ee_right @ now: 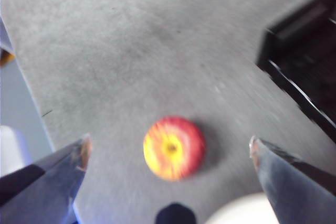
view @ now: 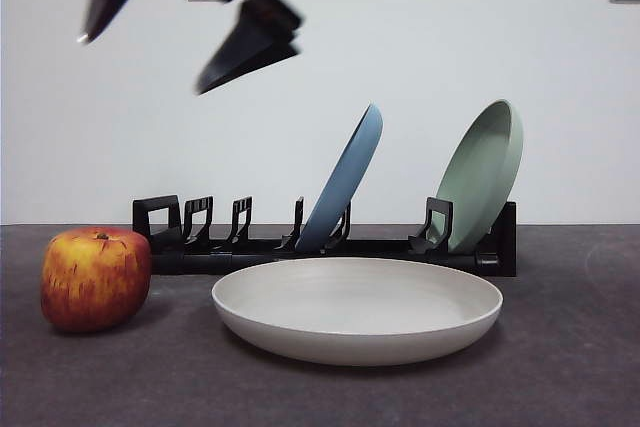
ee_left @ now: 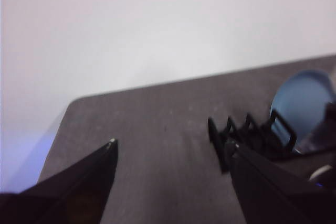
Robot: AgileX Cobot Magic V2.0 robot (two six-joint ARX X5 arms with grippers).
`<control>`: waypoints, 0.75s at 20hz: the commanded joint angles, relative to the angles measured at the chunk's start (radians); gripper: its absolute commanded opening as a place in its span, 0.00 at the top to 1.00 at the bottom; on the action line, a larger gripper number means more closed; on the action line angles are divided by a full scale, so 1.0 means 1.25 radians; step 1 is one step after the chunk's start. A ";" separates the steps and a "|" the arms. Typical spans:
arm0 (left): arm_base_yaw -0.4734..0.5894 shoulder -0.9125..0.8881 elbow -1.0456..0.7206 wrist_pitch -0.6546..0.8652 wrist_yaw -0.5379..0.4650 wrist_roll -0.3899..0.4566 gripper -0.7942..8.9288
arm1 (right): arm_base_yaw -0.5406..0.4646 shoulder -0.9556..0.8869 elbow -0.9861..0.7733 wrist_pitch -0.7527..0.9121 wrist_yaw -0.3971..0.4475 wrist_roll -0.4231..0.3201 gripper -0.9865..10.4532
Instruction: Take the yellow plate from the plate rack,put the plate on the table,take the apple from the table,put the apple in the plate
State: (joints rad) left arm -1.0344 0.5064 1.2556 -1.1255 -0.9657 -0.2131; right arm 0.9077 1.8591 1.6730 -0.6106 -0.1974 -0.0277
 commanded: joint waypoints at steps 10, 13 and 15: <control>0.002 -0.002 -0.003 -0.051 -0.001 -0.064 0.57 | 0.056 0.217 0.038 0.056 0.053 -0.060 0.39; 0.002 -0.002 -0.003 -0.058 -0.001 -0.064 0.57 | 0.056 0.255 0.038 0.065 0.055 -0.060 0.39; 0.002 -0.002 -0.003 -0.058 -0.001 -0.064 0.57 | 0.056 0.277 0.038 0.070 0.054 -0.060 0.39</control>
State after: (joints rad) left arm -1.0344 0.5064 1.2556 -1.1999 -0.9653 -0.2825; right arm 0.9749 2.1899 1.7203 -0.5293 -0.1303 -0.0975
